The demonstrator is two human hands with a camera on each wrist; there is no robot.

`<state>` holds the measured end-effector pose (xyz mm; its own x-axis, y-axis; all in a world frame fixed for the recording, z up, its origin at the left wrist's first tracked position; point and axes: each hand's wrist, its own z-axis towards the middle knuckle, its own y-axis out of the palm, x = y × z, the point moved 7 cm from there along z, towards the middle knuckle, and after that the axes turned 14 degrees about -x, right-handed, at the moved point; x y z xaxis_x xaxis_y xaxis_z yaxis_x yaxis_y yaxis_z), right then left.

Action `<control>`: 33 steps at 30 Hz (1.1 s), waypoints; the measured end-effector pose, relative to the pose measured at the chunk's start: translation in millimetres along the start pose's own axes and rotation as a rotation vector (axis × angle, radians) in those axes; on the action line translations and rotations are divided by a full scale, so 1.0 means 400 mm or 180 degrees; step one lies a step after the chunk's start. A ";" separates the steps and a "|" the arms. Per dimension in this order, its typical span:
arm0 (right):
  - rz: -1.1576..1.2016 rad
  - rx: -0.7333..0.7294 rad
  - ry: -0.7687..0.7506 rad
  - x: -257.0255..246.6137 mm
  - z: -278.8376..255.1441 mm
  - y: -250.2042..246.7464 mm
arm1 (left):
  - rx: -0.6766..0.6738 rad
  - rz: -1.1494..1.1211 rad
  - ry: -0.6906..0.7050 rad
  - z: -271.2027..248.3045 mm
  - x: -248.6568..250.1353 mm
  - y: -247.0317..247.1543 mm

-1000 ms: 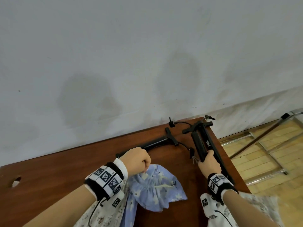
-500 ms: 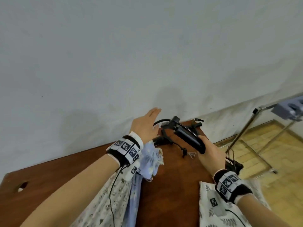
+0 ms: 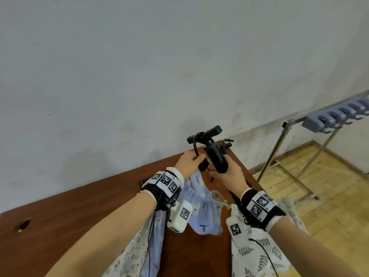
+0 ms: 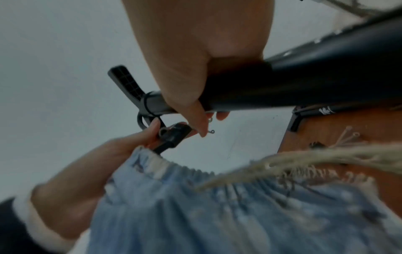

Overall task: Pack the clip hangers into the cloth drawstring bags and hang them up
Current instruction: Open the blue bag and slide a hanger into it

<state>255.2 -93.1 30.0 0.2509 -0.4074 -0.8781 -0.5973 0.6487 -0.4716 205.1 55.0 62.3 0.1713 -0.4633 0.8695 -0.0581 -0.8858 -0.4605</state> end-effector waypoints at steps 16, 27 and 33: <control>0.0339 -0.0440 0.0194 -0.023 0.023 0.051 | -0.0741 0.0292 -0.0276 -0.060 -0.005 0.087; 0.0606 -0.0246 0.0343 0.006 0.002 -0.117 | -0.1957 0.2718 -0.1589 -0.134 -0.103 0.028; 0.1274 -0.1126 -0.0049 -0.031 -0.034 -0.037 | -0.1169 0.2583 -0.1587 -0.121 -0.146 -0.002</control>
<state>250.6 -106.6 49.1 -0.0398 -0.1612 -0.9861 -0.8682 0.4941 -0.0457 147.7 81.6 20.6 0.3311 -0.9374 0.1074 -0.6226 -0.3026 -0.7217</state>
